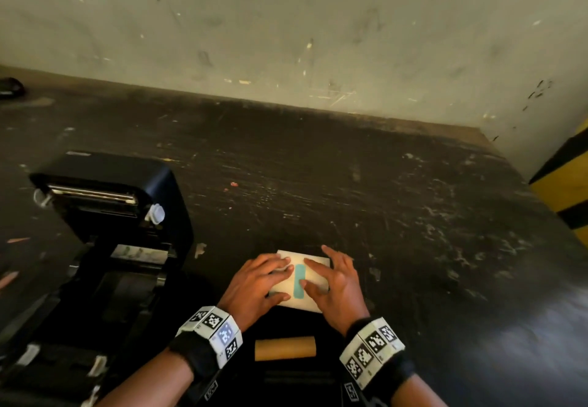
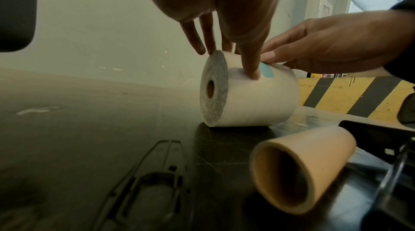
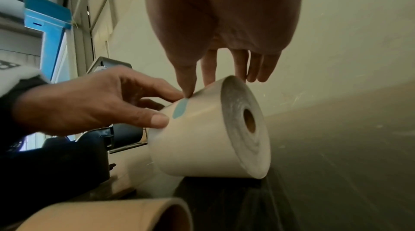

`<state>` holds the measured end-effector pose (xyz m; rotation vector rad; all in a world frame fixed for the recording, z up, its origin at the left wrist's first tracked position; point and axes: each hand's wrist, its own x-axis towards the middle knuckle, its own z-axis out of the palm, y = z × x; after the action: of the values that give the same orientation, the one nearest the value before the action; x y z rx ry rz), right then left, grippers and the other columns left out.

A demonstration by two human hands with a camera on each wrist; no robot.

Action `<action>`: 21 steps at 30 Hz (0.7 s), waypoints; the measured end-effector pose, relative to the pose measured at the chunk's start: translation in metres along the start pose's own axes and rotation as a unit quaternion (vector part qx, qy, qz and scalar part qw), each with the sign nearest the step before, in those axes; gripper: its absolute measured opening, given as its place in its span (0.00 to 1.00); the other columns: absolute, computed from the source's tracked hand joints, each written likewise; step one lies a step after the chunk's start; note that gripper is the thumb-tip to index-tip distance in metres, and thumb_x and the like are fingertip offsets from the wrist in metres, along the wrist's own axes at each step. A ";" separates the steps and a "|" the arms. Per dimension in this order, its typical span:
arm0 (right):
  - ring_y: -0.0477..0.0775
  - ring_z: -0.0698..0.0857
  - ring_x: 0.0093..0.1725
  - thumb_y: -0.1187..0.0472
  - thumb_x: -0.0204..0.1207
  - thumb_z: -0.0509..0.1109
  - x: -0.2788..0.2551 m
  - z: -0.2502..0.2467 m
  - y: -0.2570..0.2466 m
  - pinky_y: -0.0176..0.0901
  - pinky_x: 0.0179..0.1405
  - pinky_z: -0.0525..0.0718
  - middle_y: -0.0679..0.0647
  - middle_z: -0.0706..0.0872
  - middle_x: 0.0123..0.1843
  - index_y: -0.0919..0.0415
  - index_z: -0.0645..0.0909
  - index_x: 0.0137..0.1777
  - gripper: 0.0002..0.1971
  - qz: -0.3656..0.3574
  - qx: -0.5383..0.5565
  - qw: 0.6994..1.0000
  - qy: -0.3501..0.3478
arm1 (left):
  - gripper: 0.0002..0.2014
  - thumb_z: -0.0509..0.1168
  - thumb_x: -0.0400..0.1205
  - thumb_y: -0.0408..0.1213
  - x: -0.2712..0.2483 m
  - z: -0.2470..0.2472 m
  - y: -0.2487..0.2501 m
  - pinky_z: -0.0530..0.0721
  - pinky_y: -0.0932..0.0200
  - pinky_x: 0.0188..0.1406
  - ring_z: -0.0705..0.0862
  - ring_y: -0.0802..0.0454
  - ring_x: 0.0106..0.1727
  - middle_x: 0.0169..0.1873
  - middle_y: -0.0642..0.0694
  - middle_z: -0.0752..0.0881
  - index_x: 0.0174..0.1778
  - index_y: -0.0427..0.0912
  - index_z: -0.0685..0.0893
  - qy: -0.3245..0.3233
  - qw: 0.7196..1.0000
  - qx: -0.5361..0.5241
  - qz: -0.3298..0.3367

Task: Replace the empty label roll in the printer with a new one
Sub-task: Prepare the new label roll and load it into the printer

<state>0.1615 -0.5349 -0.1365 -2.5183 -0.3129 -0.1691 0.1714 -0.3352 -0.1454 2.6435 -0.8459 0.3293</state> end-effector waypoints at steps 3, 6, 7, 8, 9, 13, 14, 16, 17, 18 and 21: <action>0.58 0.69 0.73 0.56 0.69 0.76 0.000 0.007 -0.003 0.52 0.71 0.69 0.57 0.75 0.72 0.54 0.86 0.57 0.15 -0.010 0.038 0.998 0.042 | 0.27 0.80 0.60 0.48 -0.004 -0.001 0.004 0.83 0.62 0.48 0.72 0.60 0.63 0.57 0.54 0.87 0.56 0.50 0.85 0.012 1.000 0.005 -0.001; 0.52 0.70 0.71 0.58 0.68 0.77 -0.002 0.011 -0.003 0.45 0.69 0.68 0.52 0.77 0.69 0.52 0.88 0.52 0.11 -0.003 0.075 0.995 0.062 | 0.27 0.80 0.61 0.48 -0.008 0.001 0.007 0.84 0.61 0.46 0.72 0.59 0.63 0.57 0.54 0.87 0.56 0.50 0.84 0.012 1.000 0.016 0.004; 0.50 0.70 0.70 0.58 0.68 0.77 -0.001 0.012 -0.004 0.44 0.69 0.68 0.51 0.78 0.68 0.51 0.88 0.49 0.10 0.005 0.088 0.994 0.067 | 0.27 0.79 0.61 0.48 -0.009 0.002 0.008 0.85 0.60 0.46 0.72 0.59 0.63 0.57 0.53 0.87 0.56 0.50 0.84 0.016 1.000 0.021 0.004; 0.49 0.70 0.70 0.59 0.68 0.77 0.001 0.012 -0.005 0.45 0.69 0.69 0.50 0.79 0.67 0.51 0.88 0.47 0.08 0.013 0.101 0.992 0.071 | 0.26 0.79 0.62 0.48 -0.011 0.002 0.009 0.85 0.60 0.46 0.72 0.59 0.63 0.57 0.53 0.86 0.56 0.50 0.84 0.018 1.000 0.021 0.003; 0.48 0.71 0.69 0.61 0.68 0.77 0.003 0.013 -0.007 0.45 0.69 0.70 0.49 0.79 0.66 0.51 0.88 0.45 0.07 0.020 0.110 0.991 0.074 | 0.26 0.79 0.62 0.48 -0.012 0.003 0.009 0.85 0.60 0.47 0.72 0.58 0.64 0.57 0.53 0.86 0.57 0.50 0.83 0.019 1.000 0.019 0.003; 0.47 0.68 0.71 0.65 0.71 0.74 0.006 0.011 -0.014 0.38 0.68 0.64 0.48 0.77 0.68 0.54 0.86 0.43 0.05 0.027 0.114 0.991 0.056 | 0.25 0.76 0.66 0.47 -0.010 0.004 0.005 0.86 0.56 0.51 0.71 0.58 0.66 0.60 0.51 0.85 0.59 0.49 0.82 0.019 1.000 0.003 0.000; 0.46 0.67 0.72 0.65 0.71 0.73 0.005 0.010 -0.015 0.38 0.68 0.61 0.48 0.76 0.69 0.54 0.86 0.43 0.05 0.023 0.118 0.991 0.051 | 0.24 0.74 0.68 0.48 -0.008 0.005 0.003 0.85 0.55 0.54 0.70 0.58 0.67 0.62 0.51 0.84 0.60 0.48 0.81 0.019 1.000 -0.009 -0.004; 0.45 0.65 0.73 0.65 0.71 0.74 0.000 0.009 -0.014 0.41 0.70 0.59 0.47 0.75 0.70 0.53 0.86 0.41 0.05 0.011 0.132 0.990 0.045 | 0.24 0.67 0.72 0.51 -0.004 0.004 -0.002 0.81 0.53 0.60 0.68 0.59 0.69 0.65 0.51 0.82 0.63 0.48 0.80 0.015 0.999 -0.034 -0.013; 0.45 0.64 0.73 0.65 0.71 0.74 -0.004 0.007 -0.013 0.43 0.71 0.59 0.46 0.75 0.70 0.53 0.85 0.40 0.05 0.007 0.141 0.989 0.041 | 0.24 0.66 0.73 0.52 -0.001 0.003 -0.003 0.79 0.53 0.63 0.67 0.60 0.70 0.66 0.51 0.81 0.64 0.48 0.80 0.008 0.999 -0.047 -0.018; 0.44 0.65 0.72 0.64 0.71 0.74 -0.008 0.006 -0.014 0.45 0.71 0.60 0.46 0.75 0.70 0.51 0.85 0.39 0.06 0.005 0.151 0.988 0.039 | 0.24 0.67 0.73 0.51 0.003 0.002 -0.005 0.77 0.54 0.66 0.67 0.59 0.71 0.68 0.51 0.80 0.65 0.48 0.79 -0.003 0.998 -0.057 -0.022; 0.42 0.65 0.72 0.61 0.71 0.74 -0.021 -0.002 -0.014 0.44 0.71 0.62 0.43 0.75 0.69 0.46 0.84 0.38 0.07 0.004 0.179 0.983 0.038 | 0.25 0.70 0.74 0.48 0.012 0.000 -0.007 0.68 0.61 0.69 0.66 0.58 0.74 0.70 0.52 0.76 0.68 0.48 0.77 -0.029 0.996 -0.073 -0.031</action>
<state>0.1378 -0.5291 -0.1313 -2.1513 -0.2763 -0.1877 0.1857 -0.3361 -0.1435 2.5479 -0.7743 0.1679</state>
